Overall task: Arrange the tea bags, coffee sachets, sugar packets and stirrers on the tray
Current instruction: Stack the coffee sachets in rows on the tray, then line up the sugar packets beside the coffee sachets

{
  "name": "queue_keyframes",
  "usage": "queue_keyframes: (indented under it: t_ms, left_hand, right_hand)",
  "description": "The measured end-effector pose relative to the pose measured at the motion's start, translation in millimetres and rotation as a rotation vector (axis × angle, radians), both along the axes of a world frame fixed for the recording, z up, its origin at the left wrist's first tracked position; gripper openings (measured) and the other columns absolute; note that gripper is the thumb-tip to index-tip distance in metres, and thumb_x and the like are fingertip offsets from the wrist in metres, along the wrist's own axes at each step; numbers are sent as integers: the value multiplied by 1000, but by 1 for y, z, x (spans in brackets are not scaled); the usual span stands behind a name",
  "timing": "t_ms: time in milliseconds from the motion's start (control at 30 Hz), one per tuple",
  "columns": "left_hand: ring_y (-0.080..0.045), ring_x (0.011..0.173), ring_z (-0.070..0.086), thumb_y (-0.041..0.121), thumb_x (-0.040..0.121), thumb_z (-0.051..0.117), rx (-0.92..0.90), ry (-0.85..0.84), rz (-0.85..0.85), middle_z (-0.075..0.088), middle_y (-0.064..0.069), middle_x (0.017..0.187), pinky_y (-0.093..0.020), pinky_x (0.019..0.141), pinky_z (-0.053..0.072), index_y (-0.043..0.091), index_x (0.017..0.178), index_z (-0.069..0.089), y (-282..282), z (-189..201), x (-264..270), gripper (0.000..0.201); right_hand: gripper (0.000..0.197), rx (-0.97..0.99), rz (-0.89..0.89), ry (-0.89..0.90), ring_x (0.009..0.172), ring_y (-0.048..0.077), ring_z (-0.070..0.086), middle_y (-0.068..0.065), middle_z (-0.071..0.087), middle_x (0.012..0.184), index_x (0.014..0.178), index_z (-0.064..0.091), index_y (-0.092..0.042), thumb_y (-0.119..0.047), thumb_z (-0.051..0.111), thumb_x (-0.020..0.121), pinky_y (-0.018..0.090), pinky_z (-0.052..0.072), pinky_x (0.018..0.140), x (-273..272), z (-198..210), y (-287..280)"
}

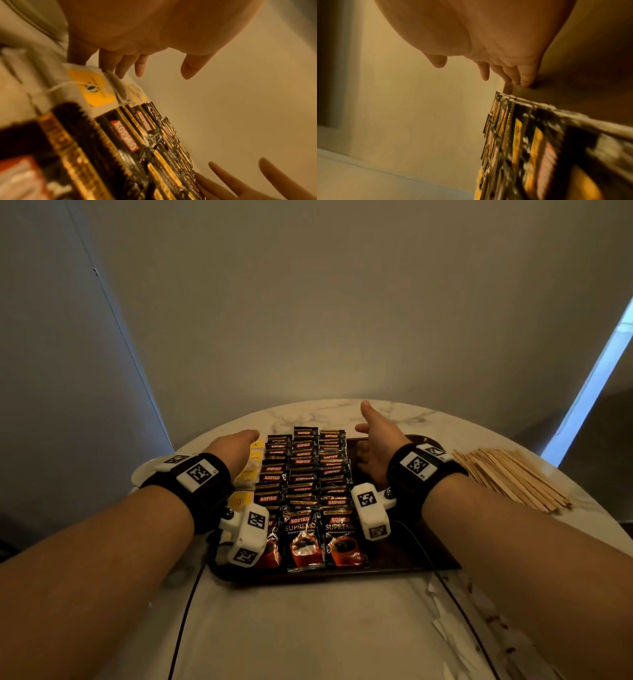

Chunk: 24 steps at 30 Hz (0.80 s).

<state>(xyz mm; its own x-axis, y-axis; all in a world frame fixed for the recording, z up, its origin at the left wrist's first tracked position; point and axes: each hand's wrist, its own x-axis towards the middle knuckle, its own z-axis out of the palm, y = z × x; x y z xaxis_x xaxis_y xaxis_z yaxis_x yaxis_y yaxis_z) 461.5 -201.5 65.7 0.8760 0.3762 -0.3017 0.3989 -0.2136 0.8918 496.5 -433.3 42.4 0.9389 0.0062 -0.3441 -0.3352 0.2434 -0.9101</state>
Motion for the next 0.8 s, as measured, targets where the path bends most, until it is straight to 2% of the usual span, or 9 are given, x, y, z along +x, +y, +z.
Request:
queue_keyframes:
  t_ms: [100, 233, 367, 467, 567, 667, 700, 800]
  left_hand:
    - [-38, 129, 55, 52, 95, 62, -28, -2, -6, 56, -15, 146, -52, 112, 43, 14, 144, 55, 0, -5, 6, 63]
    - [-40, 117, 62, 62, 72, 65, -41, 27, -26, 63, -17, 133, -56, 105, 48, 14, 137, 59, 1, -10, 9, 81]
    - [-40, 121, 58, 55, 89, 63, -19, 24, -14, 59, -16, 137, -56, 107, 46, 15, 139, 57, 2, -9, 9, 64]
    - [-41, 116, 61, 58, 78, 66, -20, 28, -29, 64, -16, 131, -57, 105, 49, 15, 134, 62, 4, -11, 11, 71]
    - [-41, 114, 62, 58, 76, 66, -15, 27, -39, 64, -17, 128, -57, 103, 50, 15, 130, 64, 4, -13, 13, 69]
    - [-42, 110, 65, 59, 63, 63, -10, 31, -48, 67, -17, 124, -59, 100, 51, 16, 125, 66, 3, -12, 13, 75]
    - [-43, 110, 65, 59, 64, 63, -10, 32, -53, 67, -18, 124, -59, 100, 51, 16, 122, 66, 3, -13, 14, 72]
    - [-42, 111, 65, 58, 64, 65, 8, 30, -66, 68, -19, 123, -58, 101, 52, 15, 116, 66, 5, -15, 16, 68]
  right_hand:
    - [82, 20, 11, 9, 146, 39, 37, 19, 34, 161, 152, 41, -17, -72, 51, 91, 57, 34, 117, 18, 0, 0]
    - [85, -9, 38, -2, 146, 39, 36, 19, 32, 163, 153, 40, -17, -73, 50, 90, 58, 34, 117, 28, -1, 3]
    - [79, -21, 42, -6, 138, 40, 46, 19, 39, 158, 150, 43, -16, -71, 49, 93, 56, 41, 112, 30, 2, 5]
    - [79, -31, 66, -1, 139, 40, 45, 19, 37, 160, 155, 37, -18, -70, 46, 96, 57, 39, 113, 32, 4, 6]
    - [81, -84, 50, 6, 144, 39, 39, 9, 35, 163, 158, 32, -22, -72, 44, 95, 59, 36, 115, 34, 6, 9]
    - [85, -202, 63, 18, 142, 38, 44, 11, 41, 160, 155, 38, -23, -79, 40, 91, 59, 38, 114, 36, 8, 12]
    - [85, -215, 73, 17, 144, 38, 42, 12, 40, 160, 156, 38, -23, -79, 39, 92, 58, 38, 114, 35, 10, 12]
    - [80, -157, 101, 42, 147, 37, 36, 13, 32, 164, 160, 30, -21, -72, 36, 98, 56, 34, 116, 30, 15, 9]
